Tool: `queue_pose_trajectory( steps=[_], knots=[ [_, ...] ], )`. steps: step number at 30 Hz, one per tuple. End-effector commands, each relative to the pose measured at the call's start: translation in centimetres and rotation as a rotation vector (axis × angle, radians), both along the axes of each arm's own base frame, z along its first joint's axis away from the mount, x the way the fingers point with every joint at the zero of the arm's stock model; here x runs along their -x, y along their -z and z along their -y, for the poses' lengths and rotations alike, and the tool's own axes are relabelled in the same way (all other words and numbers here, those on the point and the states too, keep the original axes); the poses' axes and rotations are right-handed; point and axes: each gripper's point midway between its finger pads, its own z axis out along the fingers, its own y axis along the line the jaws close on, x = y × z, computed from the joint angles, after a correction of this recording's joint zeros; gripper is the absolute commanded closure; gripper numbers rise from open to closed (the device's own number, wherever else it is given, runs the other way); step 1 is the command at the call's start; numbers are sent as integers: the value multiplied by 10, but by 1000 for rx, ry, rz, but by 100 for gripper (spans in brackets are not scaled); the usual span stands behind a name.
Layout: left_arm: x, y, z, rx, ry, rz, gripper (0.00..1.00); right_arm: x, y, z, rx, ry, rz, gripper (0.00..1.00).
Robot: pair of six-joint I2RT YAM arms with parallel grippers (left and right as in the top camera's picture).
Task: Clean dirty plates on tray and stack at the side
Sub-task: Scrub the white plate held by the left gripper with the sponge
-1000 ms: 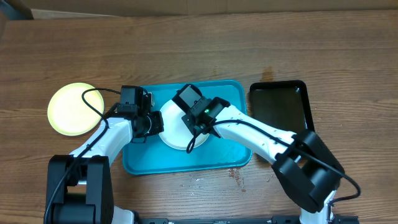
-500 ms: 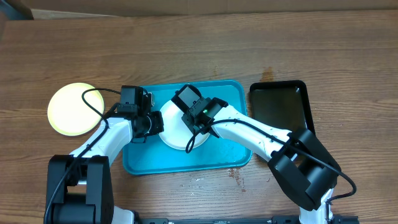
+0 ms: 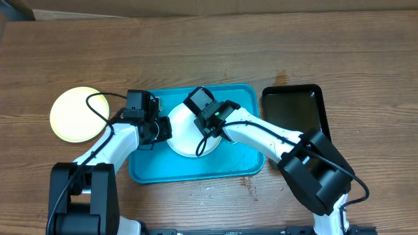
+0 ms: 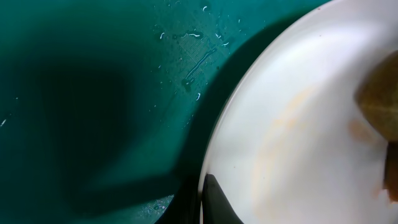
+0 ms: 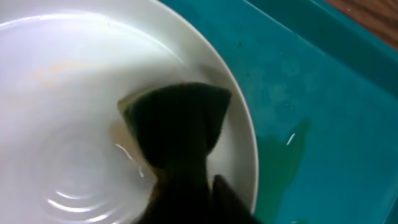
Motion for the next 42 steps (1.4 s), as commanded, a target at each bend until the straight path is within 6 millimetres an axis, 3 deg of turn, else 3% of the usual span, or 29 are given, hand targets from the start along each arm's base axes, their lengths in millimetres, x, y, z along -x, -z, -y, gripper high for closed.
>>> queue_pose_trajectory(
  steps=[1, 7, 16, 23, 29, 34, 38, 42],
  knots=[
    [6, 7, 1, -4, 15, -24, 96, -7, 5, 7, -5, 68, 4, 96],
    [6, 7, 1, -4, 16, -24, 96, -7, 15, 16, -24, 159, -42, 96],
    [6, 7, 1, -4, 15, -24, 96, 25, 57, -10, -136, 136, -261, 96],
    [6, 7, 1, -4, 15, -24, 96, 33, 57, -42, -285, 72, -343, 96],
    [6, 7, 1, -4, 16, -24, 96, 23, 37, -59, -420, 43, -384, 96],
    [6, 7, 1, -4, 15, -24, 96, 13, -15, -76, -626, -19, -479, 96],
    [6, 7, 1, -4, 15, -24, 96, 4, -49, -62, -667, 2, -485, 96],
    [6, 7, 1, -4, 16, -24, 96, 9, -71, -48, -661, 12, -484, 96]
  ],
)
